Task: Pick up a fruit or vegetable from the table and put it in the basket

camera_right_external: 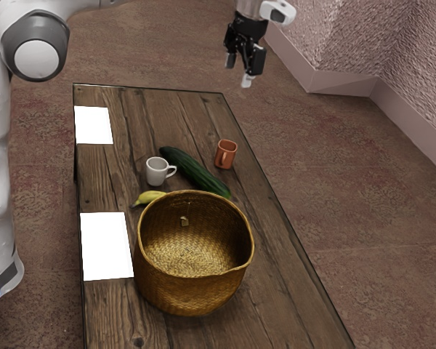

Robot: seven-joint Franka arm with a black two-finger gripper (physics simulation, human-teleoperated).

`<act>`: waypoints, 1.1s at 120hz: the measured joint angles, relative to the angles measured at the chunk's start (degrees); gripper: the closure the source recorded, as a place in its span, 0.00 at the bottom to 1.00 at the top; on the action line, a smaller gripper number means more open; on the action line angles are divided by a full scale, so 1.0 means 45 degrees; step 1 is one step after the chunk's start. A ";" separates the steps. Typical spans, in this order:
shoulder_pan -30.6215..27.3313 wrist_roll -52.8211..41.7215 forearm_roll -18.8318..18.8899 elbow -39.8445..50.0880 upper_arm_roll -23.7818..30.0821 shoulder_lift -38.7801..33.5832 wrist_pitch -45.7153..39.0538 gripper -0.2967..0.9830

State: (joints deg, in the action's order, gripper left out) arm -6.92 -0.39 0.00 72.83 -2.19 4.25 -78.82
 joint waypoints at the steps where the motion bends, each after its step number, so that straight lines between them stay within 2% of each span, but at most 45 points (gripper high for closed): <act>1: -0.0008 -0.0001 0.0000 -0.0001 0.0000 0.0000 -0.0027 0.23; 23: -0.0161 -0.0064 -0.0179 -0.0124 -0.0039 -0.0098 -0.0389 0.23; 31: -0.0220 -0.0151 -0.0072 -0.1419 0.0080 -0.0335 -0.0291 0.23; 46: -0.1638 -0.0283 0.0112 -0.2442 0.2214 -0.1675 -0.0106 0.23; 59: 0.0044 -0.0388 0.0236 -0.2274 0.3131 -0.1121 -0.0263 0.23; 74: 0.2357 -0.0500 0.0784 -0.1843 0.3453 -0.0228 -0.0371 0.23; 80: 0.2592 -0.0540 0.0930 -0.1809 0.3471 -0.0014 -0.0396 0.23; 85: 0.2250 -0.0571 0.1007 -0.1755 0.3482 0.0167 -0.0417 0.23; 93: 0.1170 -0.0613 0.1052 -0.0112 0.3437 -0.0351 -0.0675 0.23; 102: -0.0117 -0.0769 0.0774 0.4001 0.3378 -0.2523 -0.1793 0.23; 110: 0.0499 -0.1035 0.0494 0.7474 0.3159 -0.4521 -0.2976 0.23; 118: 0.0759 -0.1346 0.0328 1.0013 0.2911 -0.6195 -0.3914 0.23; 132: 0.0845 -0.2105 0.0193 1.2475 0.2406 -0.7859 -0.5216 0.23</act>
State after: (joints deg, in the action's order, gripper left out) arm -3.12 -9.86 0.87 128.97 8.63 -31.11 -102.30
